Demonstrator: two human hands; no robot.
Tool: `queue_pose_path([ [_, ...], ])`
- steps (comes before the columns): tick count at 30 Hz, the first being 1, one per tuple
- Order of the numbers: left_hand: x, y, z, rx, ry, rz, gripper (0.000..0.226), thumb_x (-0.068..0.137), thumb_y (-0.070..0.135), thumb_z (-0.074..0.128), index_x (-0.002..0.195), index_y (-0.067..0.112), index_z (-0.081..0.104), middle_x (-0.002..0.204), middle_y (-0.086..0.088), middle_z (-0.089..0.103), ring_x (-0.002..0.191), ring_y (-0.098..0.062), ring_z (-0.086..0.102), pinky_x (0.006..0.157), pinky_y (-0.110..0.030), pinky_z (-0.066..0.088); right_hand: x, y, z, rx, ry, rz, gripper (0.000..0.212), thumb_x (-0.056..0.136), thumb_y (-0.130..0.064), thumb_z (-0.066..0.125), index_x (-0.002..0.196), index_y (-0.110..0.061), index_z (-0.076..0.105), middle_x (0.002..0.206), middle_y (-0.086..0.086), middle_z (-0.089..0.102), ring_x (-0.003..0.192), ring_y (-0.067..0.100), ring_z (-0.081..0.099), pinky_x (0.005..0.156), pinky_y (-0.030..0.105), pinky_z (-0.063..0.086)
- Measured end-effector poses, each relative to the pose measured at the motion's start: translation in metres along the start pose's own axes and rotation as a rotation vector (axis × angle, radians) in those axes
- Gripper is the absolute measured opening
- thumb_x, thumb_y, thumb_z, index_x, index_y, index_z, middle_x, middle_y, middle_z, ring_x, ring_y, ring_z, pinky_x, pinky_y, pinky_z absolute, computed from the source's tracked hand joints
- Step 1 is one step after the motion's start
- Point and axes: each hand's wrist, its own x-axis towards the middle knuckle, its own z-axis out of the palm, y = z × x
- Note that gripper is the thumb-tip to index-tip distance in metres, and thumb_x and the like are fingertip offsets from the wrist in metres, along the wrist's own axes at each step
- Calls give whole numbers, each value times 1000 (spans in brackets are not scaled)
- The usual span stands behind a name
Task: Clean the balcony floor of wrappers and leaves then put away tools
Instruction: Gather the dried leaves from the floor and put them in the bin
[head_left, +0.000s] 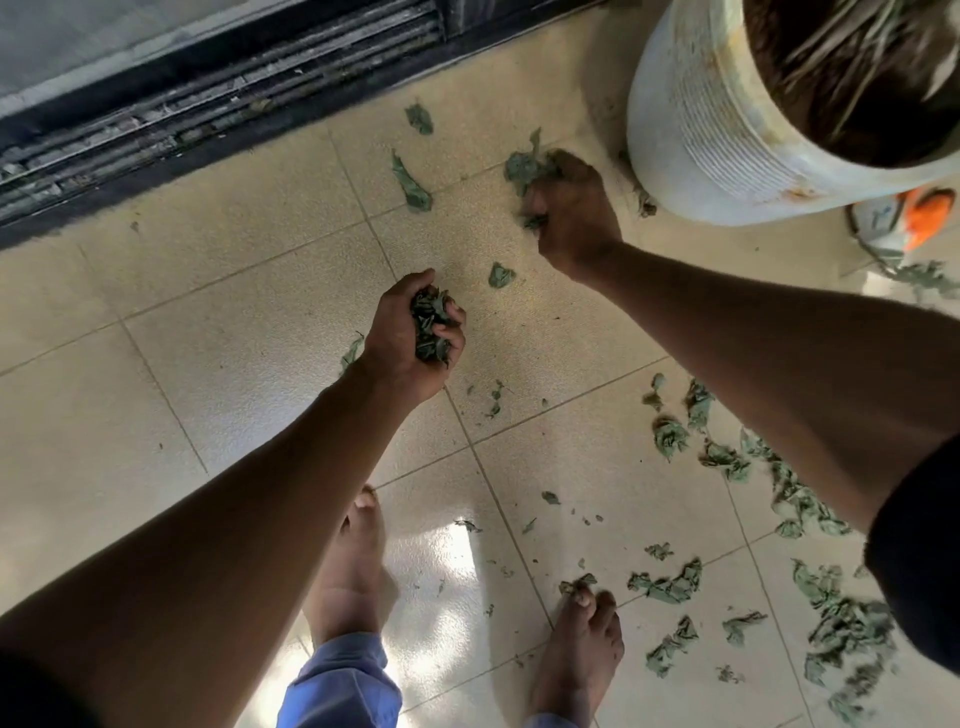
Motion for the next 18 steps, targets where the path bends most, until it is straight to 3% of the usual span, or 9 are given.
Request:
queue_pose_path([
  [3, -1, -1, -7, -7, 15, 3, 21, 96, 27, 64, 85, 19, 48, 74, 0, 53, 62, -7, 54, 40, -13, 40, -28, -12, 11, 28, -13, -118, 34, 77, -3, 79, 109, -10, 69, 137, 11, 53, 124, 29, 54, 88, 38, 61],
  [9, -6, 0, -13, -49, 7, 6, 22, 97, 26, 64, 79, 20, 52, 73, 1, 54, 55, -7, 58, 40, -12, 41, -48, -49, -7, -101, 73, -193, 65, 76, -33, 65, 136, -12, 50, 142, 14, 47, 130, 33, 47, 102, 47, 47],
  [13, -7, 12, -17, -52, 3, 29, 24, 96, 27, 64, 77, 20, 51, 73, 1, 54, 58, -7, 56, 40, -13, 41, 2, -57, -16, -147, 47, -171, 54, 90, -25, 58, 141, -8, 50, 152, 19, 41, 138, 37, 41, 106, 50, 47],
  [18, -12, 26, -16, -95, 24, 32, 27, 97, 27, 62, 73, 20, 51, 69, 1, 54, 57, -7, 56, 41, -13, 41, -2, -70, -6, -210, -95, -260, 41, 91, -20, 57, 129, -3, 57, 137, 20, 46, 123, 36, 46, 91, 48, 56],
])
